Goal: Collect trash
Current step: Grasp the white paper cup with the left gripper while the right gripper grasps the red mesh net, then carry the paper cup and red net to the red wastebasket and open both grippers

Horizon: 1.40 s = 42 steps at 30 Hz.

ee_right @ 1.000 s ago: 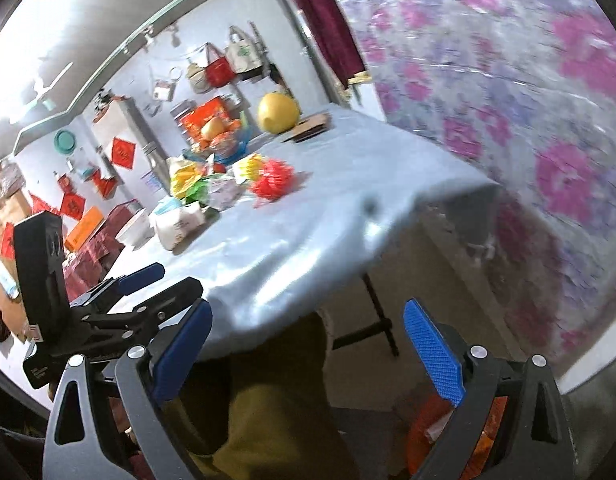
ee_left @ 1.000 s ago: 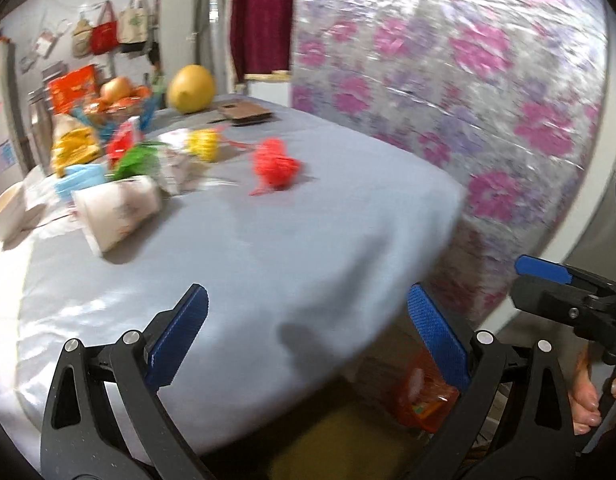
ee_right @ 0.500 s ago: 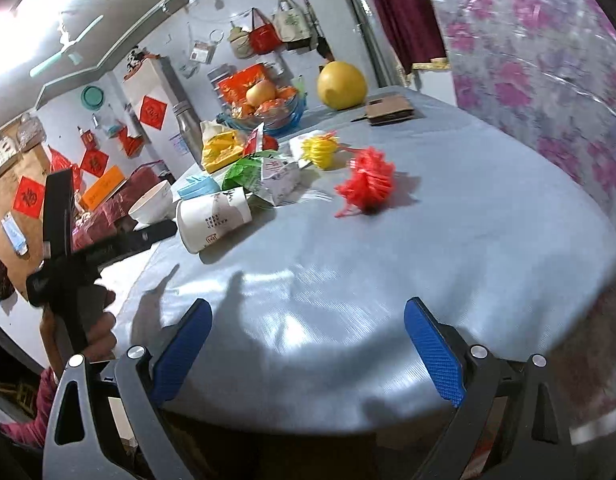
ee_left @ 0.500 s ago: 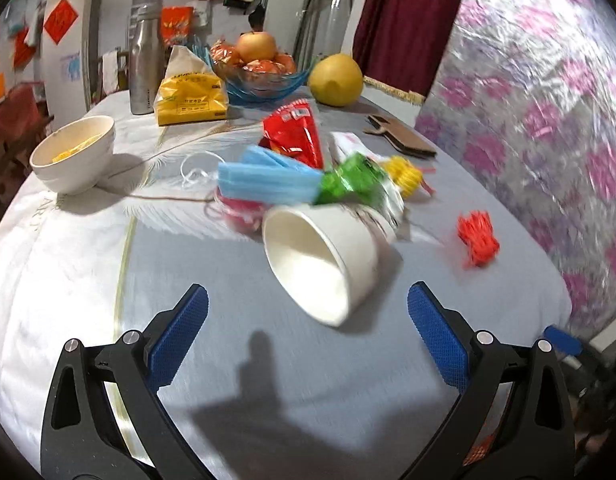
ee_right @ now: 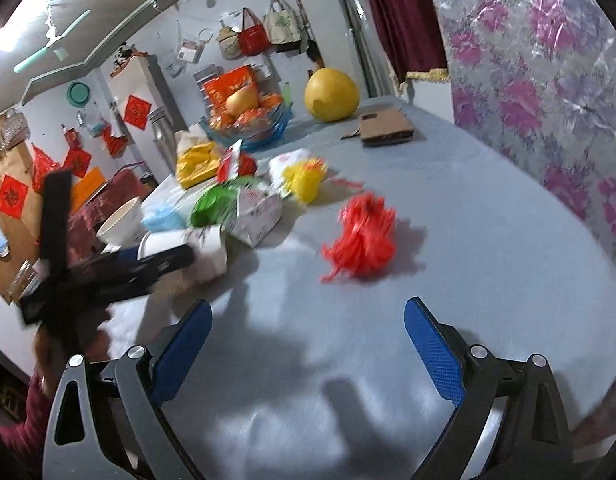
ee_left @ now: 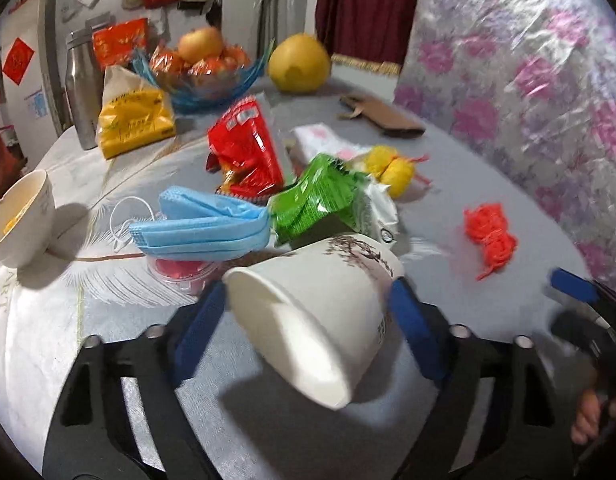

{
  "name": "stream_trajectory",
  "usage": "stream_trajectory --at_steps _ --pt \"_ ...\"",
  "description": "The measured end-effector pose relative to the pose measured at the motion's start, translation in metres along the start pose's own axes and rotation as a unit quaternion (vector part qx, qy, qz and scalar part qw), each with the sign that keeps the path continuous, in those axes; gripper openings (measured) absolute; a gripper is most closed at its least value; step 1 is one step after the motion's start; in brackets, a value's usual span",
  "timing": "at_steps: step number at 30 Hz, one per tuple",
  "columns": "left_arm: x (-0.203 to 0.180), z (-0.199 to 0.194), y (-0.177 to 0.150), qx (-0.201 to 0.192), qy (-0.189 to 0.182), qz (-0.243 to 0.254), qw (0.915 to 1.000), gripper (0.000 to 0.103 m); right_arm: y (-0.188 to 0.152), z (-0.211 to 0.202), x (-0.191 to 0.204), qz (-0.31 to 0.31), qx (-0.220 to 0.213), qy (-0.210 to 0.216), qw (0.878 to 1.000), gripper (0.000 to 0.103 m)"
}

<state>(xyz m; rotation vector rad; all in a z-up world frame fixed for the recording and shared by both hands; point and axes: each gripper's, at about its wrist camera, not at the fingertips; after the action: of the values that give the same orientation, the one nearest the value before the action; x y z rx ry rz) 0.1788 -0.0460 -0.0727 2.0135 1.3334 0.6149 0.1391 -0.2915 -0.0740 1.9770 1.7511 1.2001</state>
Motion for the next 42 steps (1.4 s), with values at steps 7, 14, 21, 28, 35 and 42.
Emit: stream_trajectory --at_steps 7,14,21,28,35,42 --pt "-0.001 -0.007 -0.003 -0.022 -0.032 -0.002 0.9992 0.051 0.027 0.036 0.004 0.005 0.009 -0.025 1.0 0.092" --pt "0.004 -0.008 -0.002 -0.03 -0.036 -0.01 0.9989 0.09 0.032 0.069 0.003 0.002 0.044 -0.047 0.998 0.039" --pt "0.015 0.002 0.001 -0.01 -0.044 -0.045 0.998 0.095 0.024 0.059 -0.002 0.013 0.026 -0.02 0.999 0.032" --pt "0.013 0.024 0.008 0.036 -0.071 -0.048 0.9957 0.085 0.014 0.054 -0.006 0.019 0.006 -0.006 1.0 0.034" --pt "-0.009 0.007 0.007 -0.003 -0.064 0.006 0.998 0.073 0.01 0.047 -0.017 0.047 0.006 0.024 0.999 0.034" --pt "-0.023 0.013 0.009 0.006 -0.057 0.044 0.9973 0.076 0.007 0.042 -0.018 0.051 0.002 0.026 0.998 0.034"
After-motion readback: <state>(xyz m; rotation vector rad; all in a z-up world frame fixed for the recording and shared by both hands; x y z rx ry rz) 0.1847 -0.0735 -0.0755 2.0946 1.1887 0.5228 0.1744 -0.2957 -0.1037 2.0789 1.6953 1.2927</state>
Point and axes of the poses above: each gripper's, at about its wrist camera, not at the fingertips, and z roughly the way its jaws point, x to its left, y to its top, and after that the axes turned 11 degrees about z, right-handed
